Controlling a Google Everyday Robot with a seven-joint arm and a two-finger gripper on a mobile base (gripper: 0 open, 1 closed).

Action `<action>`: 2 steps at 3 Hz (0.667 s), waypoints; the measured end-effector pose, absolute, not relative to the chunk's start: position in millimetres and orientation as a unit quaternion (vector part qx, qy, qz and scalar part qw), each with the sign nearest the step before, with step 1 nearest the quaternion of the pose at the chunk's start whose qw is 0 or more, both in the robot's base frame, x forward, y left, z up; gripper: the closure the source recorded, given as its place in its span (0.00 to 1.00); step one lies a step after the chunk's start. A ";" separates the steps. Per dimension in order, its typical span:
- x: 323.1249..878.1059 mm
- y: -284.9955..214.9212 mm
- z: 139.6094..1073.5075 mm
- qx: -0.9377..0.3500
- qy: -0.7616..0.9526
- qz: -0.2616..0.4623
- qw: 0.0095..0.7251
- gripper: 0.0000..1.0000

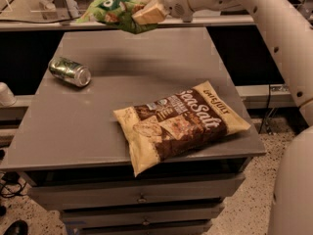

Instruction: Pick green rice chip bag

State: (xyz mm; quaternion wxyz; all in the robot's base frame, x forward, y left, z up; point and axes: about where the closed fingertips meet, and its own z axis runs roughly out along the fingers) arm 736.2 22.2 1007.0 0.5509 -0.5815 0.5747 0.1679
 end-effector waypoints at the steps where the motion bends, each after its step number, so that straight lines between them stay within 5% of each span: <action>1: 721.5 11.5 1021.9 -0.574 0.562 0.202 0.561 1.00; 2: 719.5 11.3 1023.6 -0.573 0.560 0.206 0.561 1.00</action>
Offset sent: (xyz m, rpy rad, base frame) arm -0.0131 -0.0096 0.0133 0.0567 0.0149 0.0353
